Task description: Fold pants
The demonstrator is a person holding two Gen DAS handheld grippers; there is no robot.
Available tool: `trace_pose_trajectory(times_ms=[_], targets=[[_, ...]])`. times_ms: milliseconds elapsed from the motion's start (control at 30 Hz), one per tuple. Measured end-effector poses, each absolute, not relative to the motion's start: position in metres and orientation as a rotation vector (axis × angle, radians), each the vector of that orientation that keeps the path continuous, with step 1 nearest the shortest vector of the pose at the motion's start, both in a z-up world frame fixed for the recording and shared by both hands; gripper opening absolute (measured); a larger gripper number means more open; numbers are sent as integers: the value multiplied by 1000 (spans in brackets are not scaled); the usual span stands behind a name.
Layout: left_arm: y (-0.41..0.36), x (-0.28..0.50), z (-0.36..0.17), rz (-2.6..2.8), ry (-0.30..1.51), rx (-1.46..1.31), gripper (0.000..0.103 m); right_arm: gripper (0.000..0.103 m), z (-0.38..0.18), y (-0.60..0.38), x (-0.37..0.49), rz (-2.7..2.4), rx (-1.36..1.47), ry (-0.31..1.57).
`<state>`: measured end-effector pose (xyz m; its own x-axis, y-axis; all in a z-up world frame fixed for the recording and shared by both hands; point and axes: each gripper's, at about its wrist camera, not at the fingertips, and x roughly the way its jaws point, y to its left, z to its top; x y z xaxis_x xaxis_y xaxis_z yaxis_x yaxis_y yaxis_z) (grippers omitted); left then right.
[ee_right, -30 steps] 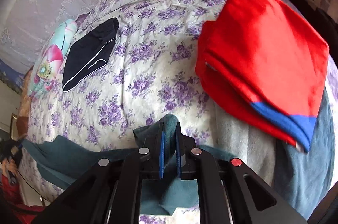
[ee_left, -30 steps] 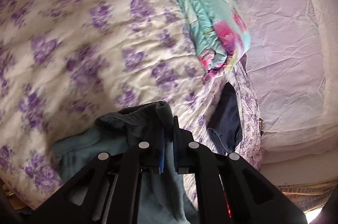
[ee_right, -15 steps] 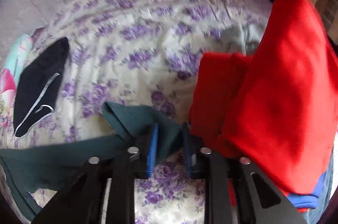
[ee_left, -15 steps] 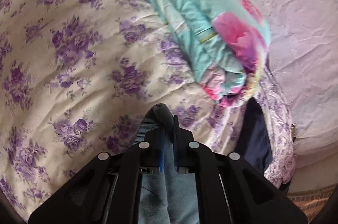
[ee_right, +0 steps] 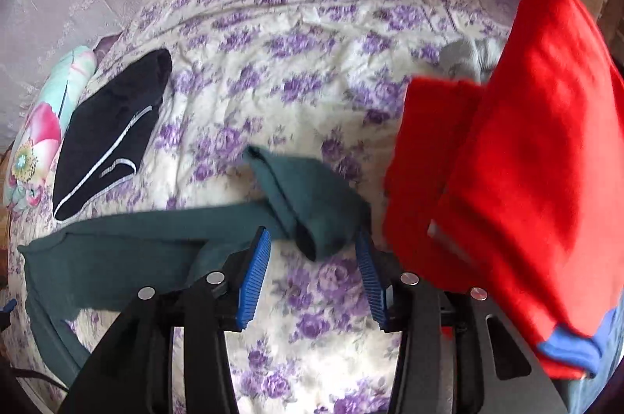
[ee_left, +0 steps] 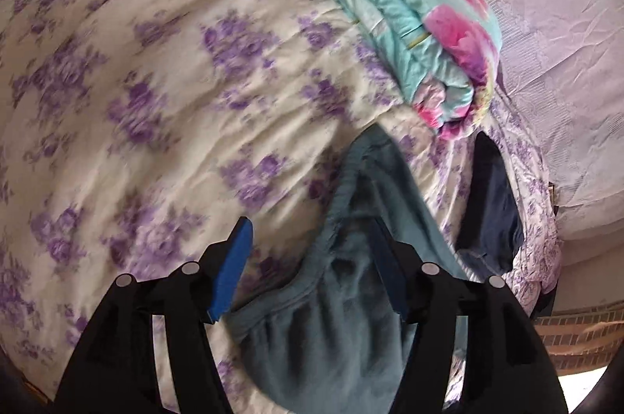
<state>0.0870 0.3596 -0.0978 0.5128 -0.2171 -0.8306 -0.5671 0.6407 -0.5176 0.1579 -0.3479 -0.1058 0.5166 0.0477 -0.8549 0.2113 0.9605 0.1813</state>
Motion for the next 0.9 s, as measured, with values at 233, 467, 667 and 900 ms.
trace_pose_trajectory(times_ms=[233, 467, 667, 900], targets=[[352, 12, -136, 318, 1118, -1004, 60, 35, -103, -318, 220, -7, 187, 1052], [314, -6, -153, 240, 1136, -1077, 66, 46, -70, -312, 235, -41, 84, 954], [300, -10, -164, 234, 1077, -1167, 81, 46, -110, -339, 191, -23, 442, 1006], [295, 0, -167, 238, 1009, -1196, 87, 10, -139, -342, 212, 3, 649, 1021]])
